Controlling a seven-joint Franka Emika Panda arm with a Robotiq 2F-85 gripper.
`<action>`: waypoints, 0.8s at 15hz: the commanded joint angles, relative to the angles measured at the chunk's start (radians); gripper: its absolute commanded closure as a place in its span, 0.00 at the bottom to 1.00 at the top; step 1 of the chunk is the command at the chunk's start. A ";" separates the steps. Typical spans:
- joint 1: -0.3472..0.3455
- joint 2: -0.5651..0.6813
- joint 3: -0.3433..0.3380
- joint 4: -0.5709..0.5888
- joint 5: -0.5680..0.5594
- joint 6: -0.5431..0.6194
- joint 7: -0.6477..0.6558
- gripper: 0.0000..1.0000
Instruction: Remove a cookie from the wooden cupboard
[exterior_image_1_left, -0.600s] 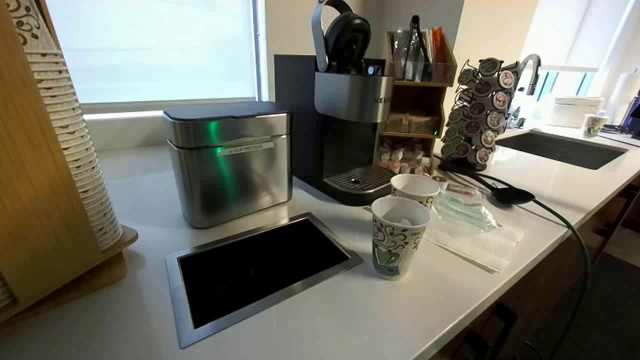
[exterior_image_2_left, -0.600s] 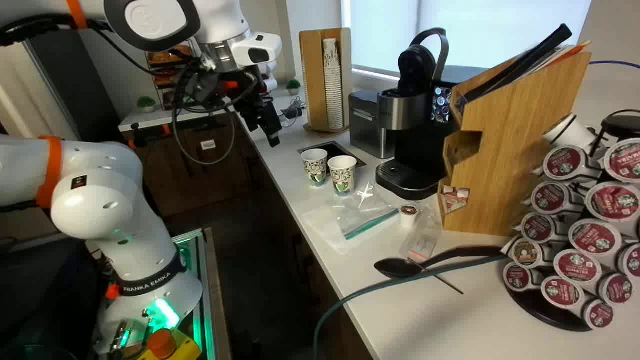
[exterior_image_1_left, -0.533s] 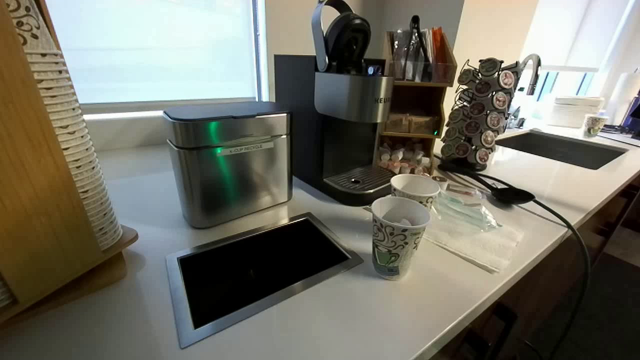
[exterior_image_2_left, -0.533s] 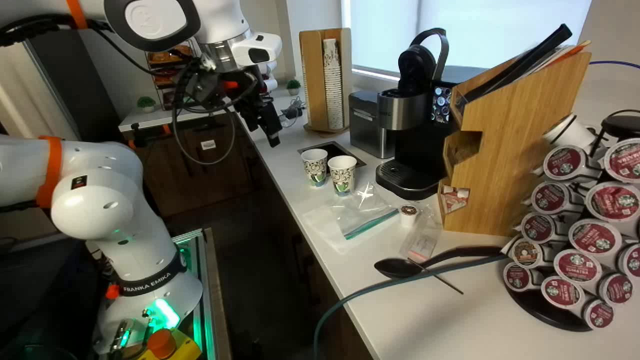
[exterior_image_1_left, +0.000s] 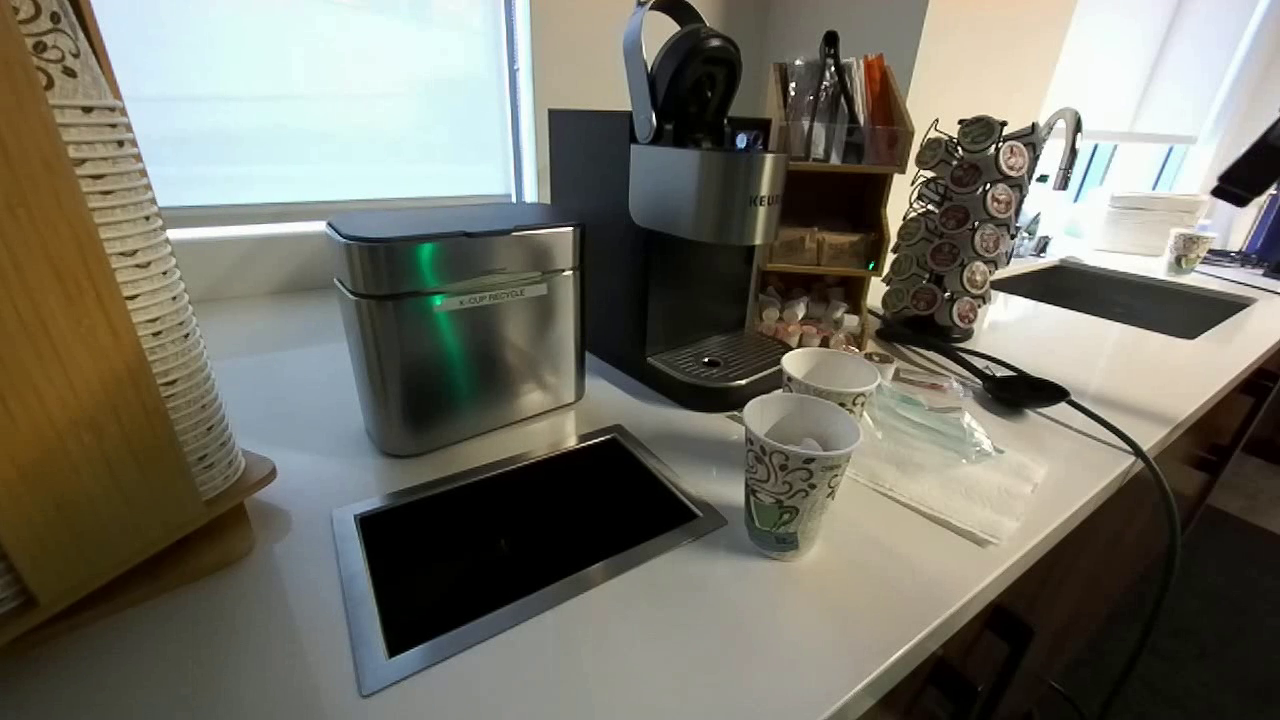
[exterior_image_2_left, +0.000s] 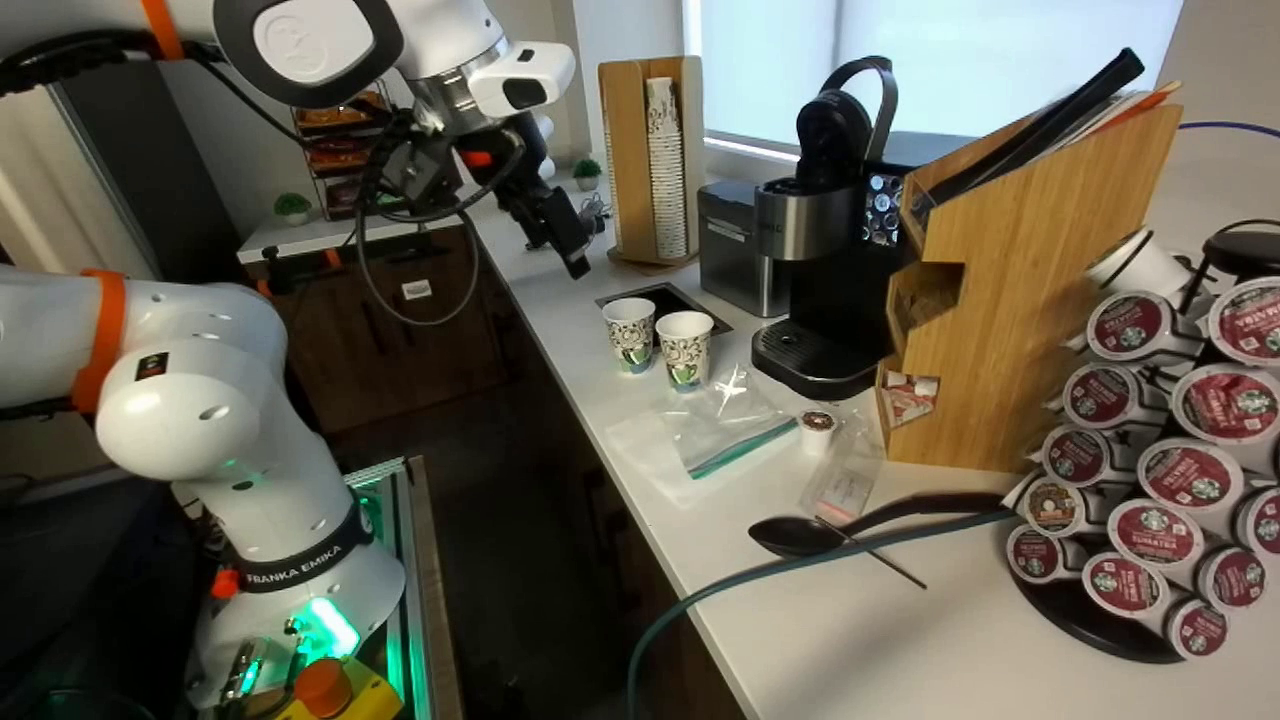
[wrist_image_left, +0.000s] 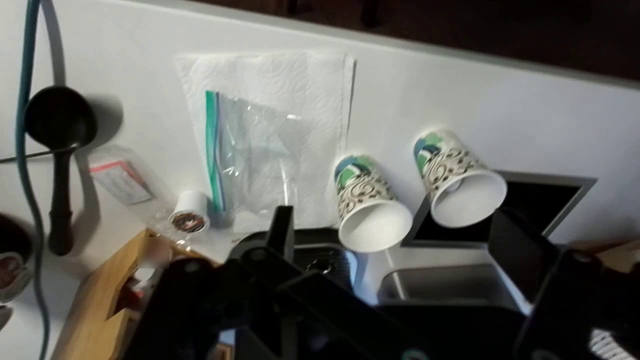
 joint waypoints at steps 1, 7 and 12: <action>-0.066 0.136 0.011 0.002 -0.006 0.248 0.080 0.00; -0.161 0.474 0.086 0.066 -0.046 0.632 0.214 0.00; -0.176 0.506 0.097 0.073 -0.062 0.642 0.224 0.00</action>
